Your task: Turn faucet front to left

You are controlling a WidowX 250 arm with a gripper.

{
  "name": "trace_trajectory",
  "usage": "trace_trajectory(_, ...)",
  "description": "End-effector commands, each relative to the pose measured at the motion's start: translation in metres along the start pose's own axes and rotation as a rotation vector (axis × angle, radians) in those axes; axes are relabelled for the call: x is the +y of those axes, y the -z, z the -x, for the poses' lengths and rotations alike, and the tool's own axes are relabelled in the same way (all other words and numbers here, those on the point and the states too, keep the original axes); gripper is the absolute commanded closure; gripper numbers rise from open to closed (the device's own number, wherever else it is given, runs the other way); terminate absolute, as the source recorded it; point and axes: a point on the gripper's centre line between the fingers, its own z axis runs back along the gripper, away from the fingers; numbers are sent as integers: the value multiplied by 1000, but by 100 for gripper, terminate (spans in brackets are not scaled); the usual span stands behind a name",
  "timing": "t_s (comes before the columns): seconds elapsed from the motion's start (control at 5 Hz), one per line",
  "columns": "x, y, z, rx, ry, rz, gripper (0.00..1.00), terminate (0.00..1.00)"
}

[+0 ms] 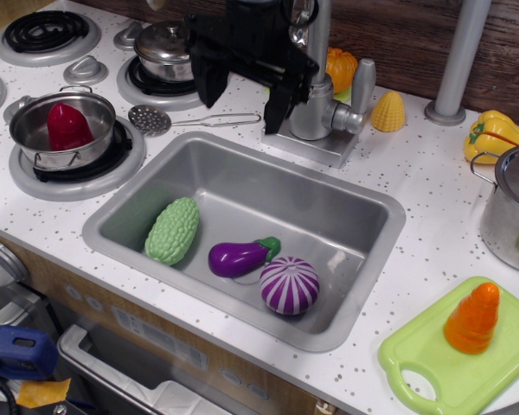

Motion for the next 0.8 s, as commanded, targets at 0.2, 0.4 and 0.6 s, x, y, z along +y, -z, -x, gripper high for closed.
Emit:
trace_trajectory(0.2, 5, -14, -38, -169, 3, 22, 0, 0)
trace_trajectory(0.4, 10, -11, -48, -175, 10, 12, 0, 0)
trace_trajectory(0.6, 24, -5, -49, -191, 10, -5, 100, 0)
